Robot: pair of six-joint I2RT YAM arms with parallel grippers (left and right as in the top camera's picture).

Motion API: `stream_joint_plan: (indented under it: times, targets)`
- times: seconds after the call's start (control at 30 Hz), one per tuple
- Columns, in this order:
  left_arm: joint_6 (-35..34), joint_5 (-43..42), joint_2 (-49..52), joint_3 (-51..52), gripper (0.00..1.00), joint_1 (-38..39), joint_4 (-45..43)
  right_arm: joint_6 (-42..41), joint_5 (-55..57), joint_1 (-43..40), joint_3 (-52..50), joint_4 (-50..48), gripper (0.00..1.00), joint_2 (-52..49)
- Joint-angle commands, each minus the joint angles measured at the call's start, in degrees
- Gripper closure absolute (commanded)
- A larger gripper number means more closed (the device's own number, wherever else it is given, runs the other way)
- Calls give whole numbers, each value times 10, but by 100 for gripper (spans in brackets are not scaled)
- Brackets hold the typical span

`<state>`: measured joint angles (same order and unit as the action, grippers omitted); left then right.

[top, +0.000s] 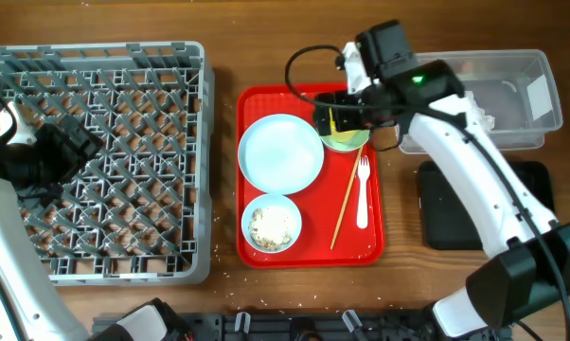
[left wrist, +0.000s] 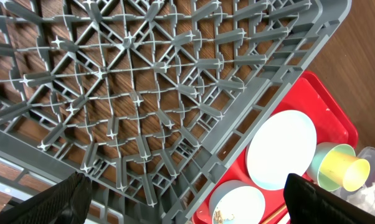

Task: Sort waste into correct bins and load items into the dishwasher rack

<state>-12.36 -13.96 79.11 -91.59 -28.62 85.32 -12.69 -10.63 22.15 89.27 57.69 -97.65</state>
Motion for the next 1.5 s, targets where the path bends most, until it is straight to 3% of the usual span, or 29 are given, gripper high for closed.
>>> stream_joint_plan:
  times: [0.0, 0.33, 0.63, 0.83, 0.9, 0.93, 1.0, 1.13, 1.2, 1.27, 1.33, 1.47]
  targets:
    - [-3, -1, -6, -7, 0, -2, 0, -127, 105, -20, 4, 21, 0, 25]
    - [-3, -1, -6, -7, 0, -2, 0, -129, 142, -253, 7, 125, 0, 118]
    - [-3, -1, -6, -7, 0, -2, 0, -130, 93, -262, 7, 120, 0, 118]
    - [-163, -125, -6, -7, 0, -2, 20, -130, 93, -262, 7, 120, 0, 117]
    - [-148, -179, -6, -7, 0, 1, 47, -130, 93, -262, 7, 120, 0, 117]
    - [-97, -231, -6, -6, 0, 14, 48, -130, 93, -262, 7, 120, 0, 117]
    - [-29, -278, -6, -6, 1, 69, 69, -130, 93, -262, 7, 119, 1, 117]
    - [-32, -226, -6, 12, 0, 268, 85, -130, 93, -262, 7, 118, 0, 117]
    - [-83, -177, -6, 35, 0, 381, 60, -130, 93, -262, 7, 118, 0, 117]
    - [-193, -54, -6, 61, 0, 498, 30, -130, 93, -262, 7, 118, 0, 117]
    - [-260, 42, -6, 72, 0, 587, 11, -129, 93, -262, 7, 118, 0, 117]
    - [-259, 50, -6, 72, 0, 682, -48, -130, 93, -262, 7, 118, 0, 117]
